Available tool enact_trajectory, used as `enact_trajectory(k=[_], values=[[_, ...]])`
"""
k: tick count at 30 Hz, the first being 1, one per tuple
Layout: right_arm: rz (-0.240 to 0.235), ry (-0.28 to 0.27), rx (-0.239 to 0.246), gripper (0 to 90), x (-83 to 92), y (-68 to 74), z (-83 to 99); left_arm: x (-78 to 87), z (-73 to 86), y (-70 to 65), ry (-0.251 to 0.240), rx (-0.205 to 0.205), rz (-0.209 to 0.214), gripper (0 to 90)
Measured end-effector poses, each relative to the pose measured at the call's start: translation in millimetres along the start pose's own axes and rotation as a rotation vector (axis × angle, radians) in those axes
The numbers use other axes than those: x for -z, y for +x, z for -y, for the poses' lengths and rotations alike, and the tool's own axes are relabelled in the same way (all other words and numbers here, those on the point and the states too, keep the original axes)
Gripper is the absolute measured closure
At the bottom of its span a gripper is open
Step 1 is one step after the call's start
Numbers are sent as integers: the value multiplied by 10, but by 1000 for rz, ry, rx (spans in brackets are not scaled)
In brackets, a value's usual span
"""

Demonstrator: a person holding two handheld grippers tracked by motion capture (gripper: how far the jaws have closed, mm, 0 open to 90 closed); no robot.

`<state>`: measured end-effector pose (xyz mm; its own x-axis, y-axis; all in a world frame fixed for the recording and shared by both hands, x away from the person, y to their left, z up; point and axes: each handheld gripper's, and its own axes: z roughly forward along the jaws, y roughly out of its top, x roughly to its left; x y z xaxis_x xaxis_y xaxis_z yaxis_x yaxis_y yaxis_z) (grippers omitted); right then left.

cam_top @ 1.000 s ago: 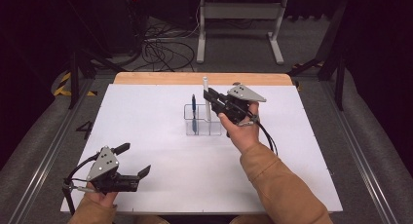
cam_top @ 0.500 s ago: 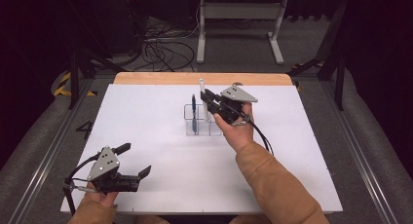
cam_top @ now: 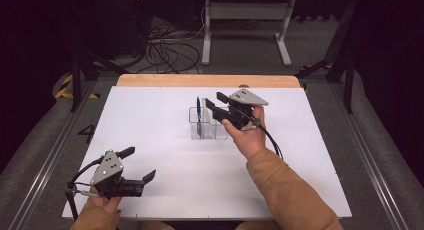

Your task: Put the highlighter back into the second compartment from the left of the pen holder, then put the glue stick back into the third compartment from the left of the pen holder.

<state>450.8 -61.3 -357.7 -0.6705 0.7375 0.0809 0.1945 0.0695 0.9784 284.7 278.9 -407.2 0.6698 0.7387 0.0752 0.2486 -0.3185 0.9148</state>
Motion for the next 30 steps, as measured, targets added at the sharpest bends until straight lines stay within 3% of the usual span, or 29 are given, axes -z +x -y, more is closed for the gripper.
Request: enact_trajectory(k=[8,16,30], values=[[-24,-22,27,345,195,53,-99,-10,-11,-1,-1,-1,2,46],[-56,-17,22,314,321,72,-145,-11,-16,-5,-4,-4,-2,46],[-46,-4,40,293,543,50,-203,-4,-12,-11,-1,-4,-2,46]])
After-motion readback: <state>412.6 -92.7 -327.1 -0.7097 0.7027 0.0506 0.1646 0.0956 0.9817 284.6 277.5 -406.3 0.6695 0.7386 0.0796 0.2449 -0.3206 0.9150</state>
